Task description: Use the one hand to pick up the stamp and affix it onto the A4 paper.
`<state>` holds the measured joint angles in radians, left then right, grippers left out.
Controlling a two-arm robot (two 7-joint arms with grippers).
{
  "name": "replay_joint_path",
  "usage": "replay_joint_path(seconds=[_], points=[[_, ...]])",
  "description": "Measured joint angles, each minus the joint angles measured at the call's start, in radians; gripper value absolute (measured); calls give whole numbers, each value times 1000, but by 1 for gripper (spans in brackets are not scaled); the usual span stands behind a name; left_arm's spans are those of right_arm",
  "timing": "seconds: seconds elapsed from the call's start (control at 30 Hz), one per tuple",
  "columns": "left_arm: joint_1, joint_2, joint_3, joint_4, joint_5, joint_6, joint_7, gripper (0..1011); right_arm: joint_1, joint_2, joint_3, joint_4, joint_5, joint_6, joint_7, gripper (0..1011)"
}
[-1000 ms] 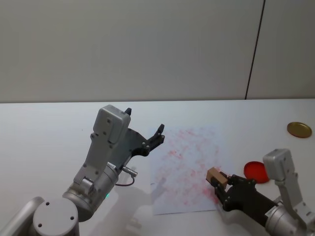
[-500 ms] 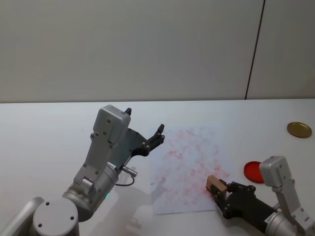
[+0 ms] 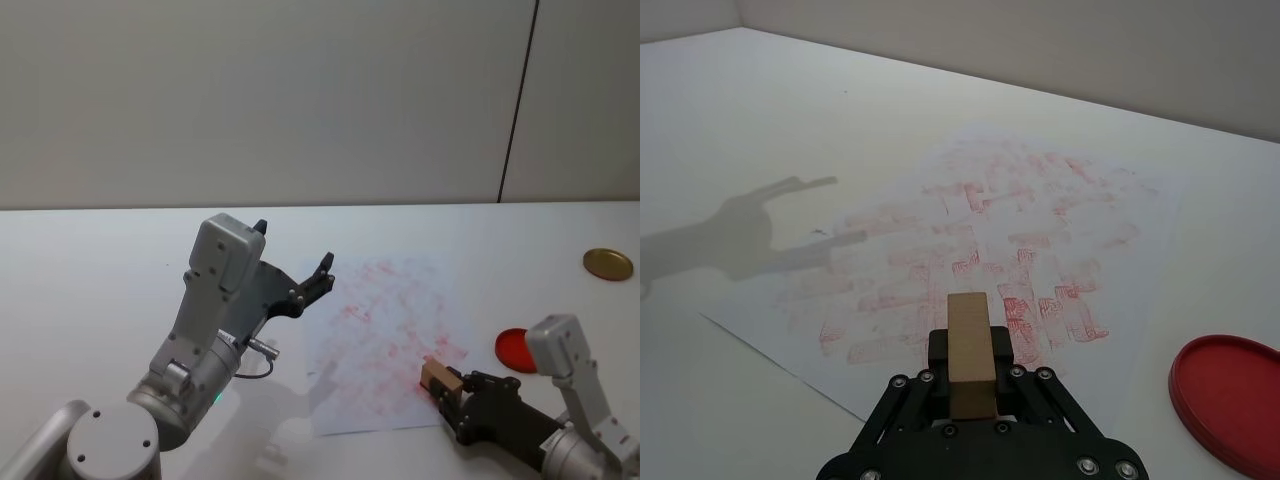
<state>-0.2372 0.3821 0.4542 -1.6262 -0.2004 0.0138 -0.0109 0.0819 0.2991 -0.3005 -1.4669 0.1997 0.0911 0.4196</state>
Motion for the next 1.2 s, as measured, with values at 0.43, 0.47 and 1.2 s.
replay_joint_path(seconds=[0.43, 0.47, 1.2], points=[[0, 0, 0, 0, 0, 0, 0, 993, 17, 5, 10, 6, 11, 32, 17, 221], [0, 0, 0, 0, 0, 0, 0, 993, 17, 6, 11, 3, 15, 34, 18, 221], [0, 0, 0, 0, 0, 0, 0, 993, 26, 35, 54, -61, 67, 5, -46, 221]])
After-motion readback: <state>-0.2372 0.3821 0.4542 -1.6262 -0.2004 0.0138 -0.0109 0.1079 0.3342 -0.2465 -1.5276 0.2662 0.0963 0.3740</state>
